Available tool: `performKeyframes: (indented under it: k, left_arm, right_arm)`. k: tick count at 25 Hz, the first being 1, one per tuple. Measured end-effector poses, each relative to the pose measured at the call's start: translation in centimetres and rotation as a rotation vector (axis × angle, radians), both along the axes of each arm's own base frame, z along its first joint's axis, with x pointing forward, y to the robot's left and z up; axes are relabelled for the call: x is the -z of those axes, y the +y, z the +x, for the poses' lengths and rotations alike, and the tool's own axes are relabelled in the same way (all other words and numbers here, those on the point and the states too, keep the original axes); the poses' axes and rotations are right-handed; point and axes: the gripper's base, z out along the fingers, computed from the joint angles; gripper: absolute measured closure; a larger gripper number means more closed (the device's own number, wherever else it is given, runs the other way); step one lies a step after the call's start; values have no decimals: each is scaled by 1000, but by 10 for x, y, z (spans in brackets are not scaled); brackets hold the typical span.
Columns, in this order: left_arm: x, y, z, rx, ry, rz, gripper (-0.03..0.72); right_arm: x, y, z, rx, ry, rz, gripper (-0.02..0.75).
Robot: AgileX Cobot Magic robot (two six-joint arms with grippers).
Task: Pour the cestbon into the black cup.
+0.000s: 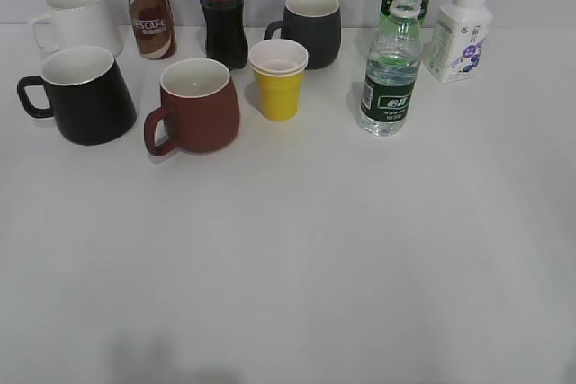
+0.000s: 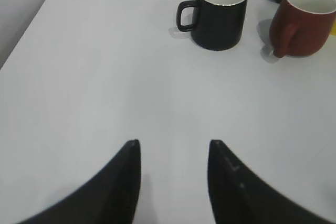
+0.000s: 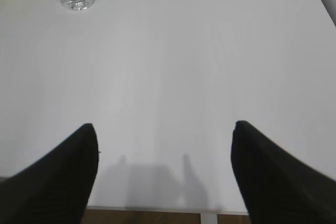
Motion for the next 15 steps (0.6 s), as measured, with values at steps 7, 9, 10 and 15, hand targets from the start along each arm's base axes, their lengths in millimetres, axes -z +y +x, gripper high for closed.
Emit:
performKeyframes:
  k: [7,9,10,15]
  left_arm:
    - [0,0,0,0,0,0,367]
    - [0,0,0,0,0,0,367]
    - [0,0,0,0,0,0,367]
    - [0,0,0,0,0,0,367]
  right_arm:
    - [0,0,0,0,0,0,147]
    - [0,0,0,0,0,0,147]
    - [0,0,0,0,0,0,147]
    - [0,0,0,0,0,0,147]
